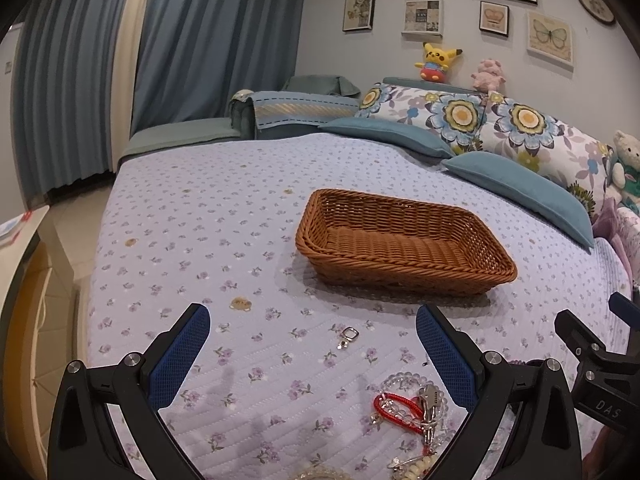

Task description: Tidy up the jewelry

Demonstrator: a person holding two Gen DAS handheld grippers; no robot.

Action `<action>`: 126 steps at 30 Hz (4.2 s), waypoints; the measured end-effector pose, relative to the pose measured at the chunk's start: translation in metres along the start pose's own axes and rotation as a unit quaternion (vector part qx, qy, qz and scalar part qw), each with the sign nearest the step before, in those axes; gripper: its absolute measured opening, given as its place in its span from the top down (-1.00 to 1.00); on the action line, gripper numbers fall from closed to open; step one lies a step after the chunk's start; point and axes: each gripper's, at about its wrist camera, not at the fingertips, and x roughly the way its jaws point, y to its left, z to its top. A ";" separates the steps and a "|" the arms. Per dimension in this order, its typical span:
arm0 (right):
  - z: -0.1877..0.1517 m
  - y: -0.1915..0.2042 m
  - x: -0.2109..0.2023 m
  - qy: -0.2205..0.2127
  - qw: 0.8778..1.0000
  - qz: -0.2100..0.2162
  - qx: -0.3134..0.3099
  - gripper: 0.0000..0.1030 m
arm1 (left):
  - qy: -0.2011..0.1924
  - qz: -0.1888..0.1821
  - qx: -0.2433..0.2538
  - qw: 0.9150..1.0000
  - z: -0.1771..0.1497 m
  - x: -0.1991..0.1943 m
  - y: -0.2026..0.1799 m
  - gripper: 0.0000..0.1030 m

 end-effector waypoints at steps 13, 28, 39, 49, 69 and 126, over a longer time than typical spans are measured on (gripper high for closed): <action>-0.003 0.001 0.004 0.006 1.000 0.004 0.000 -1.00 | 0.005 0.003 0.000 1.000 0.001 0.004 0.002 -0.99; -0.007 0.000 0.007 0.011 1.000 0.007 0.000 -1.00 | 0.008 0.003 -0.001 1.000 0.000 0.004 0.004 -0.99; -0.008 0.000 0.009 0.014 1.000 0.008 0.000 -1.00 | 0.008 0.003 -0.001 1.000 0.000 0.004 0.005 -0.99; -0.009 0.001 0.011 0.018 1.000 0.009 0.001 -1.00 | 0.009 0.003 -0.002 1.000 0.000 0.005 0.005 -0.99; -0.023 -0.048 0.029 0.117 0.991 0.055 0.041 -0.75 | 0.154 -0.075 -0.005 0.985 0.006 0.062 0.047 -0.62; 0.039 -0.024 0.065 0.110 0.985 0.127 0.038 0.69 | 0.133 -0.136 0.005 0.982 0.036 0.028 0.000 0.82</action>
